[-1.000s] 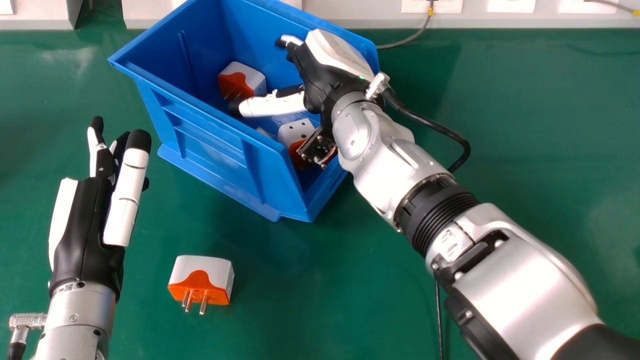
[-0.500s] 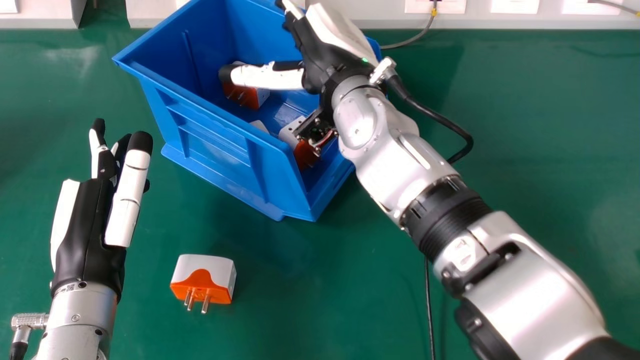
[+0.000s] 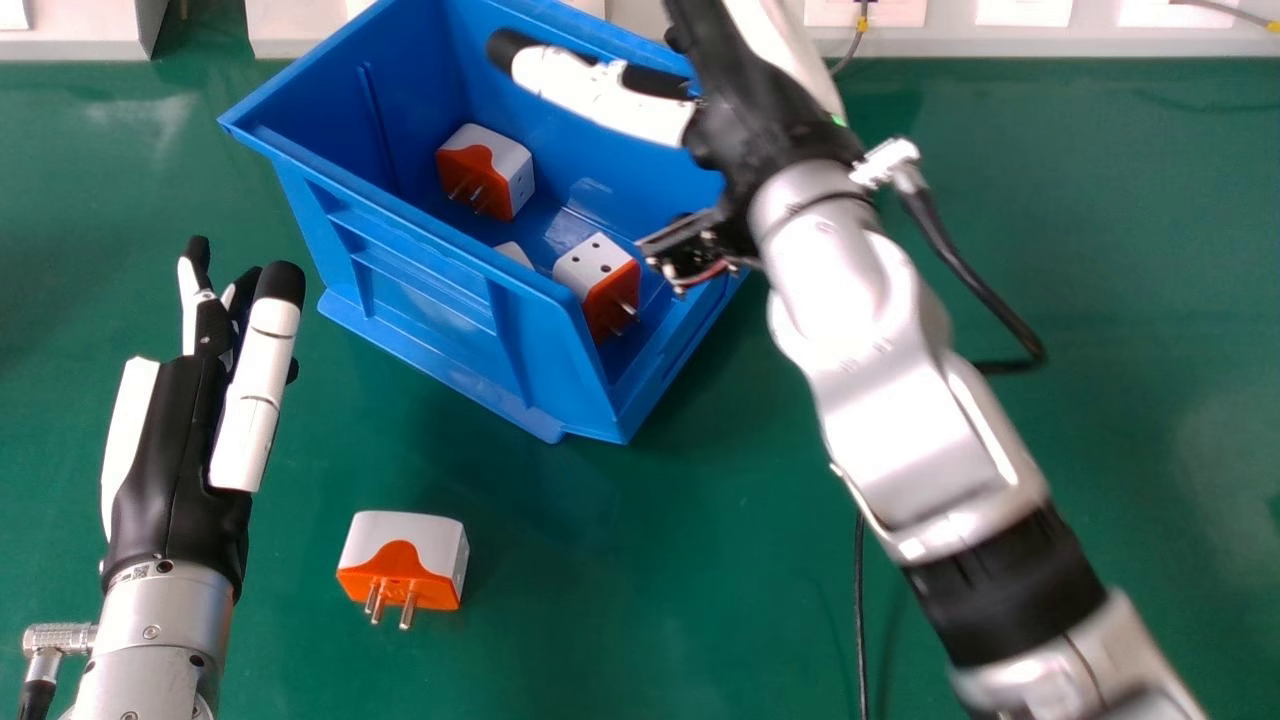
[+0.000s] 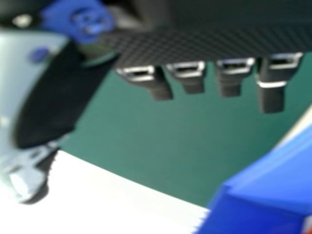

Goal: Pick all objects and put in blue box

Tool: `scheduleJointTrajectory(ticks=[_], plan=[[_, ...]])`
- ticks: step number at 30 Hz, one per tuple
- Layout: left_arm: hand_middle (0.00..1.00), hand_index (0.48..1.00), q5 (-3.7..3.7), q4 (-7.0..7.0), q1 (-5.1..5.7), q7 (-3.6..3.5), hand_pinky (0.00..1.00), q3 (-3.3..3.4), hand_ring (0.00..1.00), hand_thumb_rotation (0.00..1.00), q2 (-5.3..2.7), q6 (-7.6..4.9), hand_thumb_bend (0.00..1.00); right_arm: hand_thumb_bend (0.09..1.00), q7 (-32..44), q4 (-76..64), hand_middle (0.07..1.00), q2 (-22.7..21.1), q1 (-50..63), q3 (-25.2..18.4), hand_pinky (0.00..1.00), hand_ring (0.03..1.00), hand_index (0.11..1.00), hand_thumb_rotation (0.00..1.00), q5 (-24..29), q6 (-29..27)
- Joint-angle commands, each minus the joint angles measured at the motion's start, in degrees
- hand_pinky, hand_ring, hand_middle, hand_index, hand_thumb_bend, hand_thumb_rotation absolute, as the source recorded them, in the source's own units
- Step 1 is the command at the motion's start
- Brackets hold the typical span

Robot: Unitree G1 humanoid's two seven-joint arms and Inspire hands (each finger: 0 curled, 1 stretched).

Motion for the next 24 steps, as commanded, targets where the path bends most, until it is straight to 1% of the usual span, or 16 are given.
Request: scheduleJointTrajectory(ticks=[1, 3, 6, 8, 10, 14, 17, 20, 23, 24], plan=[[0.97, 0.991, -0.26, -0.62, -0.56, -0.03, 0.88, 0.31, 0.97, 1.0, 0.34, -1.07, 0.68, 0.407, 1.1, -9.84, 0.997, -1.18, 5.13, -0.81, 0.82, 0.952, 0.959, 0.56, 0.58, -0.22], [0.97, 0.991, -0.4, -0.46, -0.59, -0.12, 0.88, 0.43, 0.97, 1.0, 0.37, -1.19, 0.68, 0.407, 2.16, -15.83, 0.996, -2.69, 9.92, -0.49, 0.83, 0.954, 0.959, 0.56, 0.07, -0.42], [0.97, 0.992, -0.35, -0.12, -0.73, -0.14, 0.88, 0.53, 0.97, 1.0, 0.44, -1.28, 0.68, 0.411, 3.24, -22.91, 0.993, -6.41, 17.26, 0.55, 0.84, 0.957, 0.959, 0.57, -2.25, -1.74], [0.97, 0.993, -0.12, -0.51, -0.61, -0.09, 0.88, 0.44, 0.97, 1.0, 0.38, -1.03, 0.69, 0.426, 3.56, -26.07, 0.979, -9.52, 22.17, 1.04, 0.84, 0.949, 0.951, 0.58, -3.91, -4.07], [0.97, 0.993, 0.05, -0.7, -0.32, -0.11, 0.88, 0.46, 0.97, 1.0, 0.4, -1.1, 0.69, 0.429, 3.45, -28.0, 0.975, -12.48, 26.66, 1.0, 0.84, 0.945, 0.948, 0.59, -5.1, -7.35], [0.97, 0.993, -0.13, -0.06, 0.04, -0.29, 0.88, 0.93, 0.97, 1.0, 0.6, -1.87, 0.69, 0.439, 2.38, -30.13, 0.964, -17.06, 35.18, -0.89, 0.83, 0.94, 0.94, 0.59, -4.9, -15.12], [0.97, 0.993, -0.13, -0.08, 0.35, -0.34, 0.88, 1.08, 0.96, 1.0, 0.56, -2.22, 0.69, 0.435, 1.53, -31.03, 0.962, -19.46, 41.69, -2.55, 0.83, 0.941, 0.936, 0.59, -4.85, -20.79], [0.97, 0.993, -0.44, 0.33, 0.64, -0.54, 0.88, 1.37, 0.96, 1.0, 0.52, -2.99, 0.7, 0.424, 0.15, -30.77, 0.962, -21.53, 48.92, -4.19, 0.83, 0.944, 0.937, 0.6, -4.36, -27.73], [0.97, 0.993, -0.61, 0.82, 0.81, -0.71, 0.88, 1.58, 0.96, 1.0, 0.53, -3.71, 0.69, 0.404, -0.65, -29.72, 0.967, -22.4, 53.72, -5.0, 0.84, 0.956, 0.946, 0.65, -3.85, -33.22], [0.97, 0.993, -0.74, 1.17, 0.83, -0.8, 0.88, 1.66, 0.96, 1.0, 0.54, -4.09, 0.69, 0.398, -1.08, -29.18, 0.969, -22.81, 55.61, -5.02, 0.85, 0.961, 0.951, 0.67, -3.95, -35.33]])
